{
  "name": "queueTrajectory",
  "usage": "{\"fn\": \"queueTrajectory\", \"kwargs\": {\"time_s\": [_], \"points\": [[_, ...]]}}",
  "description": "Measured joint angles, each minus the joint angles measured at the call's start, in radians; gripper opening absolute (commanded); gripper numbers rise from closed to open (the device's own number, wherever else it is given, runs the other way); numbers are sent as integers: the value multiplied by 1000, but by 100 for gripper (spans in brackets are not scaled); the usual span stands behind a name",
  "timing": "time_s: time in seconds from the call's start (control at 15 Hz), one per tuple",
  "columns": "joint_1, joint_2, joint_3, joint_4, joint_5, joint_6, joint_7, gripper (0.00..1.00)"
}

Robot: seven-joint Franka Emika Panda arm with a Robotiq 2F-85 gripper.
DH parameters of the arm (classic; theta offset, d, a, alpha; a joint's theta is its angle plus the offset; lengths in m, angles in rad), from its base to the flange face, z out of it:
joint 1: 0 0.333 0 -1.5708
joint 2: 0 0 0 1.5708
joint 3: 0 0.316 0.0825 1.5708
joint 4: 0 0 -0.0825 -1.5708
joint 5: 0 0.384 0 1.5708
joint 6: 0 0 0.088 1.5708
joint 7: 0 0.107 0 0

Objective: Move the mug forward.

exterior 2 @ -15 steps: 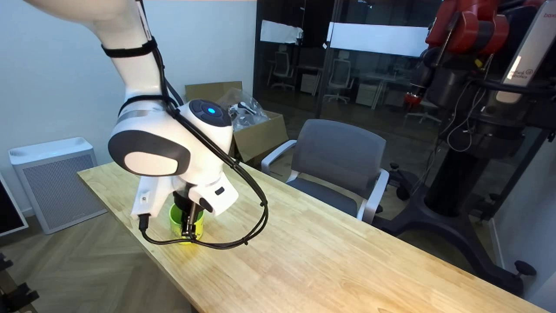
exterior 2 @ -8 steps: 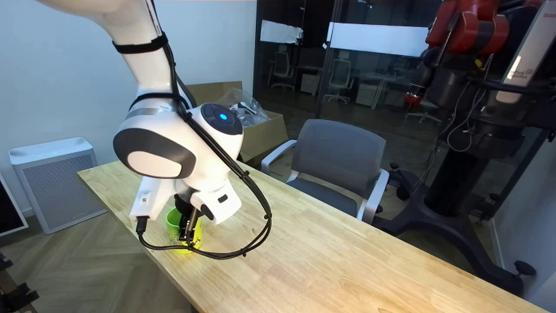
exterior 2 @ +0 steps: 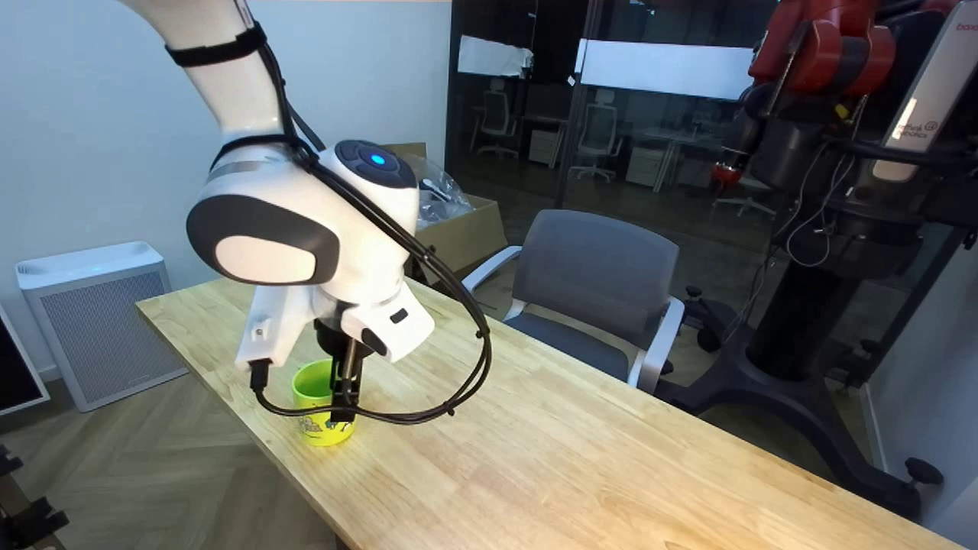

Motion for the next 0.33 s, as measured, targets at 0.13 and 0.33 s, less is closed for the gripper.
{"fn": "queueTrajectory", "kwargs": {"time_s": [0.13,0.33], "points": [[50,-29,-32,-24,-72,39,66,100],[89,-52,-50,-45,-125,64,130,100]]}}
